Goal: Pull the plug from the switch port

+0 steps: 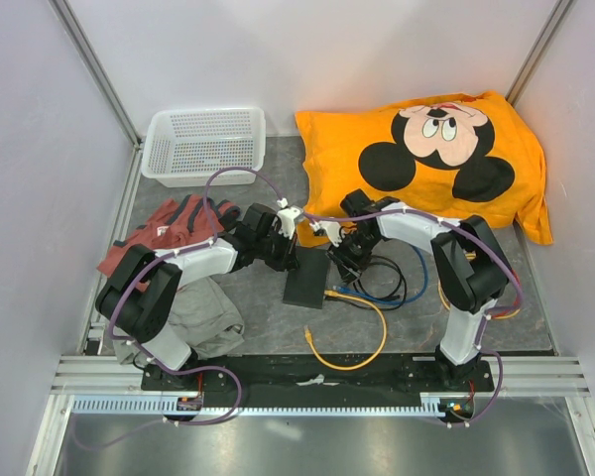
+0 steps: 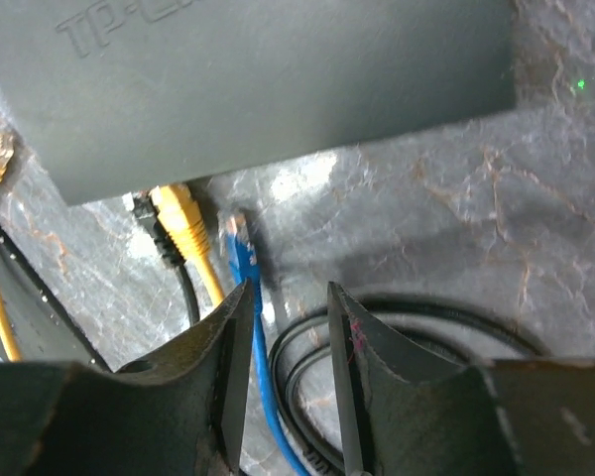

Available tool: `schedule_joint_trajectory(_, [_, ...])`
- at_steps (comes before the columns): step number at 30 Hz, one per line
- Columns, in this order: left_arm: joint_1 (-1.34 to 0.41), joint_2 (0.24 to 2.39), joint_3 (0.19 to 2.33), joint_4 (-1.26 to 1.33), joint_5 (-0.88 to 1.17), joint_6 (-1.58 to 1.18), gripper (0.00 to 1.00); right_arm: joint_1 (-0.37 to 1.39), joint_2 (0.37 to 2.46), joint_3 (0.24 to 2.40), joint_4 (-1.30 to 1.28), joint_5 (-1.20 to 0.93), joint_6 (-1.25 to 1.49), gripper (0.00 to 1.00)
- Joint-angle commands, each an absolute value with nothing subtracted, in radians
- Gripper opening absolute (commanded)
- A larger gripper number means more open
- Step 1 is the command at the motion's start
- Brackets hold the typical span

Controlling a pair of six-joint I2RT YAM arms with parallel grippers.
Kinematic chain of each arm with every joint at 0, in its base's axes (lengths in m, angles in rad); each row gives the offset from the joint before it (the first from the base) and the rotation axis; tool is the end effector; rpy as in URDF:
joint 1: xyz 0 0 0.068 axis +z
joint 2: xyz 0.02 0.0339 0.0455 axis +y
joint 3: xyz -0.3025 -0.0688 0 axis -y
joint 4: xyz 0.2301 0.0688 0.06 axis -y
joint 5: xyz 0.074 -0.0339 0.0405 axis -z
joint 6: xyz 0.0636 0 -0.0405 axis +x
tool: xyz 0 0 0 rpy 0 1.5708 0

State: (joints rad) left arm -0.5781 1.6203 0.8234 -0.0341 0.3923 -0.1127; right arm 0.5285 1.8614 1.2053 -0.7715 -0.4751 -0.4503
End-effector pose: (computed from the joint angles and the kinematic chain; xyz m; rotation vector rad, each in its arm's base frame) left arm 0.2616 -0.1997 0.1949 0.7523 2.3517 -0.7835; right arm 0.2826 0.1987 0.1813 -1.4242 2.5656 0.7180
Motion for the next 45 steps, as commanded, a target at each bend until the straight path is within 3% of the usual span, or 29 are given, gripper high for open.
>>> schedule_joint_trajectory(1, [-0.580,1.640,0.819,-0.087,0.348,-0.078,0.02,0.529,1.778,1.203,-0.796,-0.503,-0.489,0.44])
schedule_joint_trajectory(21, [-0.580,1.657,0.828,-0.084,0.351,-0.080,0.02,0.554,1.793,1.108,-0.805,-0.433,-0.538,0.43])
schedule_joint_trajectory(23, [-0.580,1.657,0.827,-0.084,0.350,-0.080,0.02,0.558,1.798,1.101,-0.778,-0.414,-0.525,0.39])
schedule_joint_trajectory(24, [-0.581,1.655,0.827,-0.086,0.353,-0.078,0.02,0.557,1.795,1.101,-0.769,-0.401,-0.512,0.29])
schedule_joint_trajectory(28, [-0.580,1.655,0.828,-0.090,0.347,-0.074,0.01,0.558,1.718,1.150,-0.775,-0.400,-0.511,0.14])
schedule_joint_trajectory(30, [-0.580,1.655,0.828,-0.092,0.344,-0.074,0.02,0.555,1.640,1.215,-0.805,-0.376,-0.523,0.00])
schedule_joint_trajectory(40, [-0.581,1.670,0.838,-0.081,0.342,-0.068,0.02,0.359,1.312,1.339,-0.767,-0.249,-0.543,0.00])
schedule_joint_trajectory(45, [-0.581,1.681,0.850,-0.086,0.351,-0.077,0.01,0.254,1.289,1.370,-0.727,0.023,-0.583,0.00])
